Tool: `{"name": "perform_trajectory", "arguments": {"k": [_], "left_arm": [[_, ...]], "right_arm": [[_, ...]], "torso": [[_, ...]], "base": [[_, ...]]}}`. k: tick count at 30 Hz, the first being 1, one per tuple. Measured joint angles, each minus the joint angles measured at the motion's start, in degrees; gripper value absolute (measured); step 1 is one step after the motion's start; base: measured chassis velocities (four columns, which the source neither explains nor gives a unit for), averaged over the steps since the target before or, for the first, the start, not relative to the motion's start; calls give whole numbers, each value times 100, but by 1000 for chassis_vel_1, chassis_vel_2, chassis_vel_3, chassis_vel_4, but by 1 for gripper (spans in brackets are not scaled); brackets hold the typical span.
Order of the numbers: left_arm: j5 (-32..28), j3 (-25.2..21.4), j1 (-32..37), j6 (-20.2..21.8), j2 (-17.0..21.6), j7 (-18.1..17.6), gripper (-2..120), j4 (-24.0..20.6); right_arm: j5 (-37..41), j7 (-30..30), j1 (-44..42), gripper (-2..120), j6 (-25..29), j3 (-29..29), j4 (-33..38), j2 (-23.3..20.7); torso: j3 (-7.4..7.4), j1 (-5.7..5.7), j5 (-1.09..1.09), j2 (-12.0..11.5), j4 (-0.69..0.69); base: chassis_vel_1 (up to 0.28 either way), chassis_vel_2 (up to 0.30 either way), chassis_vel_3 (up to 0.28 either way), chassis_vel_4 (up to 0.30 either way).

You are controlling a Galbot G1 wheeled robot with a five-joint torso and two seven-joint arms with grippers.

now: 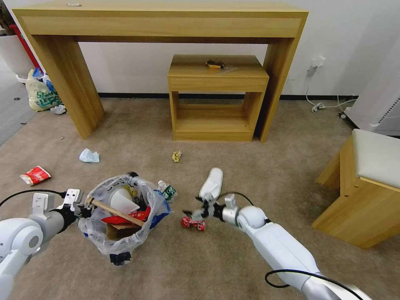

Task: Pick up the trash bin and place the garbage on the floor into it.

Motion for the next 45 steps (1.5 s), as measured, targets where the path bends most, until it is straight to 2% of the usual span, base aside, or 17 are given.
{"name": "perform_trajectory", "arguments": {"k": [8, 22, 28, 38, 42, 44, 45], "left_arm": [[28, 14, 0, 0, -31, 41, 0, 4], [133, 73, -16, 0, -73, 126, 0, 30], [154, 126, -37, 0, -72, 134, 0, 41], [171, 158, -62, 0, -88, 154, 0, 45], [186, 176, -64, 0, -113, 154, 0, 41], [187, 167, -55, 0, -112, 154, 0, 23], [187, 167, -55, 0, -112, 154, 0, 23]], "right_arm": [[-848, -156, 189, 100, 558, 45, -1045, 249], [-1007, -75, 421, 97, 946, 137, -1907, 597], [-1010, 20, 452, 85, 974, 144, -2043, 685], [-1024, 96, 472, 79, 962, 149, -2109, 733], [-1035, 133, 472, 72, 955, 154, -2122, 762], [-1047, 151, 465, 61, 948, 163, -2121, 774], [-1047, 151, 465, 61, 948, 163, -2121, 774]], "torso": [[0, 0, -1, 0, 1], [0, 0, -2, 0, 1], [0, 0, -1, 0, 0], [-1, 0, -2, 0, 0], [-1, 0, -2, 0, 0], [-1, 0, -2, 0, -1], [-1, 0, -2, 0, -1]], "base": [[0, 0, 0, 0], [0, 0, 0, 0], [0, 0, 0, 0], [0, 0, 0, 0], [0, 0, 0, 0], [0, 0, 0, 0], [0, 0, 0, 0]]}}
